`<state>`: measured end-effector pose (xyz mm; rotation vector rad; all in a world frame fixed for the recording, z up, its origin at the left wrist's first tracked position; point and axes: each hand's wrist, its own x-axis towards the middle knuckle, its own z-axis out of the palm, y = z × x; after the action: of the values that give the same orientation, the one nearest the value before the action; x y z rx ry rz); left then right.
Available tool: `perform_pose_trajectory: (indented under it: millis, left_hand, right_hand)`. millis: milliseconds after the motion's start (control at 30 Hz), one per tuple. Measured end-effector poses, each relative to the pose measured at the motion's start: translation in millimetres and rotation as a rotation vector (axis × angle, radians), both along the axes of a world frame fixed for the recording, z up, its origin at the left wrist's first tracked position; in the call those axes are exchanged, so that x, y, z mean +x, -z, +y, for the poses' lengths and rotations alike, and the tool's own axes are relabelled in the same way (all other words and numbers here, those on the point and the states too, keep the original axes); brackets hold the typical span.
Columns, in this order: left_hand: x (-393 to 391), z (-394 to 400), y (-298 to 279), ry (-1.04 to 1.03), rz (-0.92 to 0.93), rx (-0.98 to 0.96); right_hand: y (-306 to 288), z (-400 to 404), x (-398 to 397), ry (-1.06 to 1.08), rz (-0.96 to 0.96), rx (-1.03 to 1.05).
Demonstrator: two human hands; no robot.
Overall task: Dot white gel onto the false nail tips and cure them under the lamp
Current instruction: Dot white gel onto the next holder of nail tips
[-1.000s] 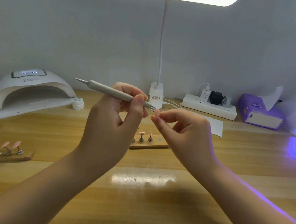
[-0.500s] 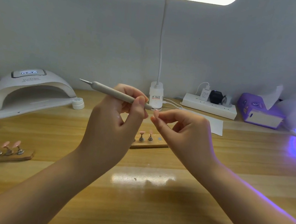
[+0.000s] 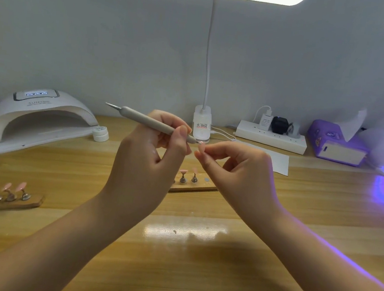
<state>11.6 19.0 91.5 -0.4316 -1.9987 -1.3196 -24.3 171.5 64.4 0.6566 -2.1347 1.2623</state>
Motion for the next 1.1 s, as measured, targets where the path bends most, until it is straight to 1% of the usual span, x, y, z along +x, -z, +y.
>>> perform_pose_trajectory:
  millis: [467, 1100]
  left_hand:
    - [-1.6, -0.1, 1.6, 0.000, -0.006, -0.024]
    - [-0.7, 0.5, 1.5, 0.011, -0.014, 0.003]
  right_hand:
    - [0.1, -1.1, 0.5, 0.005, -0.009, 0.009]
    - [-1.2, -3.0, 2.3, 0.014, -0.026, 0.021]
